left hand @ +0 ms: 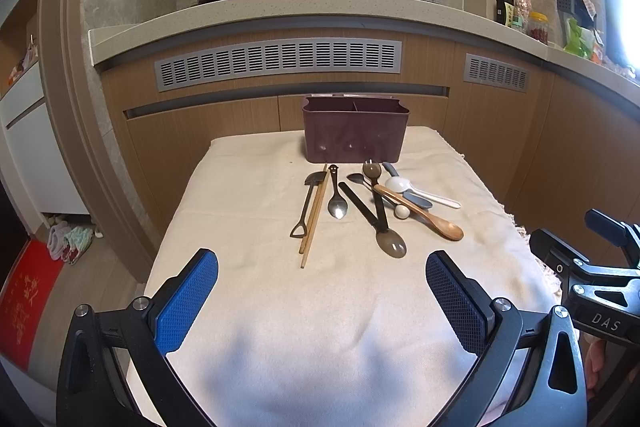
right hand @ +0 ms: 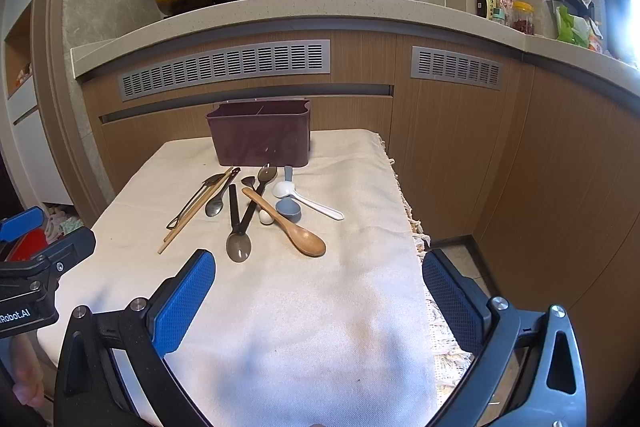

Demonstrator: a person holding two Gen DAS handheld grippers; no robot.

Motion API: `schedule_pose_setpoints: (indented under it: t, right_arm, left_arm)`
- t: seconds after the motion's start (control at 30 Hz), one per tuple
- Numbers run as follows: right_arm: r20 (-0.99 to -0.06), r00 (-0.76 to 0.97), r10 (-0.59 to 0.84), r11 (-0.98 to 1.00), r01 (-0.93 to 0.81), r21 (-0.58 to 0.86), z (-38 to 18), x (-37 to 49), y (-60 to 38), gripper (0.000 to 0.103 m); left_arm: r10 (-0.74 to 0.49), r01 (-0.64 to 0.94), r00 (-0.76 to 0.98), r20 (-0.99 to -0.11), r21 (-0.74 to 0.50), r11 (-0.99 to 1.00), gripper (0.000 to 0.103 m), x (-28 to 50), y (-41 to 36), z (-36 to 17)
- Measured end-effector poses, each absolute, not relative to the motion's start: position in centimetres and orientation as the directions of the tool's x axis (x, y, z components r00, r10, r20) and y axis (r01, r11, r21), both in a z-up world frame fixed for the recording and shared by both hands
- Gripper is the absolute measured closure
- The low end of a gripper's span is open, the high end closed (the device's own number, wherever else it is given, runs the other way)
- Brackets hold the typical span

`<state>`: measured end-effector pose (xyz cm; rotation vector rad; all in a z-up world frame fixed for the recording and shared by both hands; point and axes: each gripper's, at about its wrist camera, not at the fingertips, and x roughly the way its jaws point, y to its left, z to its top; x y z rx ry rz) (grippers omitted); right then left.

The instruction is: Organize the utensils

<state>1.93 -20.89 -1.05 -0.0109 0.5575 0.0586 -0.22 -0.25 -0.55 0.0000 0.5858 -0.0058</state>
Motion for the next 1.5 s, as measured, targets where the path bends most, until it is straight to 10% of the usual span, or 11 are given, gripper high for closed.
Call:
schedule_pose_setpoints:
  t: [1.5]
  right_arm:
    - [-0.512,0.859,-0.005,0.990,-0.069,-0.125,-1.6,5.6,-20.3,0.000]
  left_arm:
    - [0.018,0.014,0.817,-0.577,0.051,0.999,0.000,4.4,0.3,-1.8]
